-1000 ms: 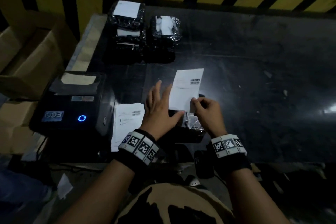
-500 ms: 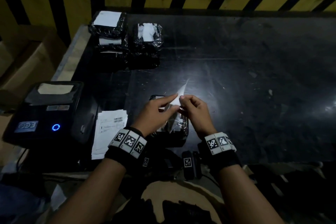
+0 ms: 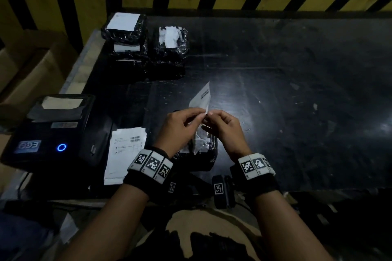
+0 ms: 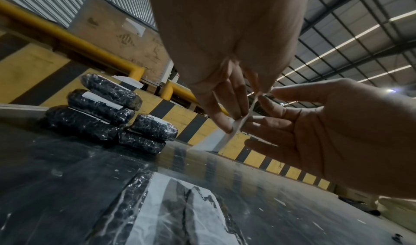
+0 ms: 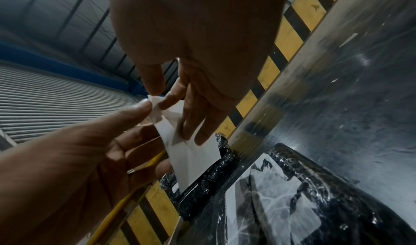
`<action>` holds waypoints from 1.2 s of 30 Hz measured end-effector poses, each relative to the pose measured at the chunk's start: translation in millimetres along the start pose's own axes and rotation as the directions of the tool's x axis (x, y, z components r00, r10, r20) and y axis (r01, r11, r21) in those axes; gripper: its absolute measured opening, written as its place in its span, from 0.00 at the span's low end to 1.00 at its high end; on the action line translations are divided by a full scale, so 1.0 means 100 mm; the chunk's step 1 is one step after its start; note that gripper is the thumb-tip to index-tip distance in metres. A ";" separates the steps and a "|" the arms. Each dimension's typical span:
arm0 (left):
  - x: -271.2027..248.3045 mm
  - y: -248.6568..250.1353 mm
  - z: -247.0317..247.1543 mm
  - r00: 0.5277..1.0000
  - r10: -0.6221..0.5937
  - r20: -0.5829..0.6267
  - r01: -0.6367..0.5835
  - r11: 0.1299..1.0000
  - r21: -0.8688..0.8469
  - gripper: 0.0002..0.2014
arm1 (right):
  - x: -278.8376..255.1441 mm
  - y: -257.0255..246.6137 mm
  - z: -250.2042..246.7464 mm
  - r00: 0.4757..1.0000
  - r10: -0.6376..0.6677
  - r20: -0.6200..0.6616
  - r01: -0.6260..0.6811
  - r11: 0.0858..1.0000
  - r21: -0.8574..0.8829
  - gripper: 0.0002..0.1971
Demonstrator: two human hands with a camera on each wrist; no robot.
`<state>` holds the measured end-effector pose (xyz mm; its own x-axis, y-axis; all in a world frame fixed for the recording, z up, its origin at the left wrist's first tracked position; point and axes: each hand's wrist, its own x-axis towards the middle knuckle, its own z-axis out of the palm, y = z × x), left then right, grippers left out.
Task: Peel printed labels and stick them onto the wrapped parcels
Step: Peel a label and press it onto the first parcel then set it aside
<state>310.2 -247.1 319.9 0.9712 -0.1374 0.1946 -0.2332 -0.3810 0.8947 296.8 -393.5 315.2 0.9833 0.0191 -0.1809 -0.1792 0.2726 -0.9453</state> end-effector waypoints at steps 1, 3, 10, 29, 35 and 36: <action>0.00 0.00 0.01 1.000 0.003 0.000 -0.003 1.000 -0.004 0.09 | 0.01 0.00 0.00 1.000 0.001 -0.002 -0.001 1.000 0.003 0.07; 0.01 0.01 0.01 1.000 0.012 -0.008 -0.012 1.000 -0.012 0.09 | 0.01 -0.01 0.00 1.000 0.005 0.001 -0.005 1.000 0.019 0.08; 0.02 0.01 -0.01 1.000 0.019 -0.020 -0.019 1.000 -0.011 0.09 | 0.02 -0.03 0.00 1.000 -0.007 0.009 0.007 0.999 0.044 0.07; -0.03 0.04 -0.04 1.000 0.010 -0.014 -0.010 1.000 0.006 0.09 | -0.01 0.00 -0.01 0.999 -0.037 0.021 0.037 0.999 0.029 0.07; -0.04 0.05 -0.03 1.000 -0.005 -0.015 0.005 1.000 0.016 0.08 | 0.00 0.02 -0.01 0.998 -0.054 0.021 0.055 0.994 -0.094 0.06; -0.05 0.07 -0.03 1.000 -0.010 -0.015 0.010 1.000 0.009 0.08 | 0.01 0.03 -0.02 0.997 -0.068 0.022 0.070 0.989 -0.131 0.06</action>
<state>304.3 -246.2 326.6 0.9740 -0.1202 0.1919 -0.2241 -0.3906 0.8929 297.3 -394.2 311.4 0.9937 0.0215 -0.1101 -0.1120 0.1444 -0.9832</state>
